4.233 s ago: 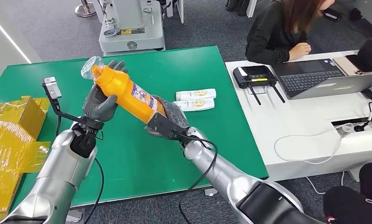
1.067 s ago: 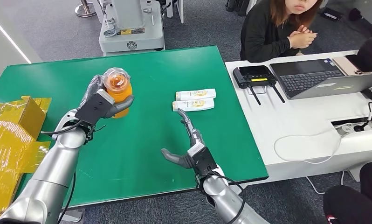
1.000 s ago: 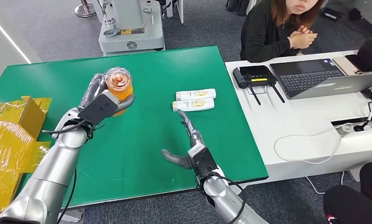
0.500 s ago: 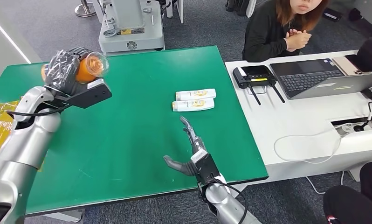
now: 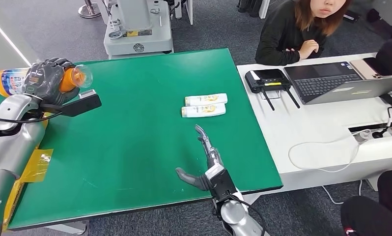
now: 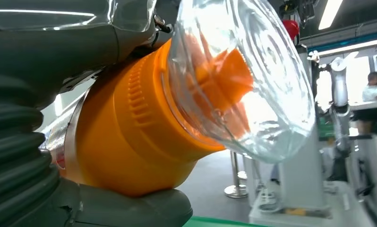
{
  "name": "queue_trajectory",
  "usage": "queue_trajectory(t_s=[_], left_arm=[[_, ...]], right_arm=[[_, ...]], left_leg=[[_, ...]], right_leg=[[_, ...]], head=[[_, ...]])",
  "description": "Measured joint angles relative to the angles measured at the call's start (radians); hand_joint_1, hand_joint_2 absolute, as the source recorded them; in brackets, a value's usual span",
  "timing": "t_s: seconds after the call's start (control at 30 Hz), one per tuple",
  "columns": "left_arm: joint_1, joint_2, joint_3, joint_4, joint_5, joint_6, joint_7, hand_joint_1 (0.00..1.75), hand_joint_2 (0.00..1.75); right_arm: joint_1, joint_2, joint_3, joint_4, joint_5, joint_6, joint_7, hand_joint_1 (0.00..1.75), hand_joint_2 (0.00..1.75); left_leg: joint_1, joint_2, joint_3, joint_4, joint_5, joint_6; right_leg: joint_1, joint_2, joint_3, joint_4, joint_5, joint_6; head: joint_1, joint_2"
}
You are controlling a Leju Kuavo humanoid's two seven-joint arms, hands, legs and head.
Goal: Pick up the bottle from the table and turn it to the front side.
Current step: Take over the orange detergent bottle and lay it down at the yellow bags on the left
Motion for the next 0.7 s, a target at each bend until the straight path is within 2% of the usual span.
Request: queue_trajectory(t_s=[0.23,0.43,0.7], left_arm=[[0.07,0.107,0.0,-0.019,-0.093,0.004,0.057,1.75,1.75],[0.11,0.154,0.0,-0.05,-0.128,0.0,0.074,1.75,1.75],[0.179,0.246,0.005,-0.143,-0.297,0.0,0.117,1.75,1.75]], right_arm=[[0.044,-0.003,-0.041,-0.059,0.038,0.025,0.015,0.0,1.75],[0.055,-0.005,-0.055,-0.076,0.043,0.031,0.016,0.0,1.75],[0.09,-0.009,-0.083,-0.078,0.044,0.015,0.009,0.0,1.75]], left_leg=[[0.0,0.002,0.0,0.0,0.0,-0.001],[0.0,0.002,0.0,-0.001,0.0,-0.001],[0.0,0.001,-0.001,-0.001,0.0,-0.001]], right_leg=[[0.0,0.002,-0.001,0.0,0.0,0.0],[0.0,0.002,-0.001,0.0,0.0,-0.001],[0.0,0.002,-0.002,0.0,0.0,-0.001]], head=[[0.0,0.0],[0.0,0.0],[0.0,0.0]])
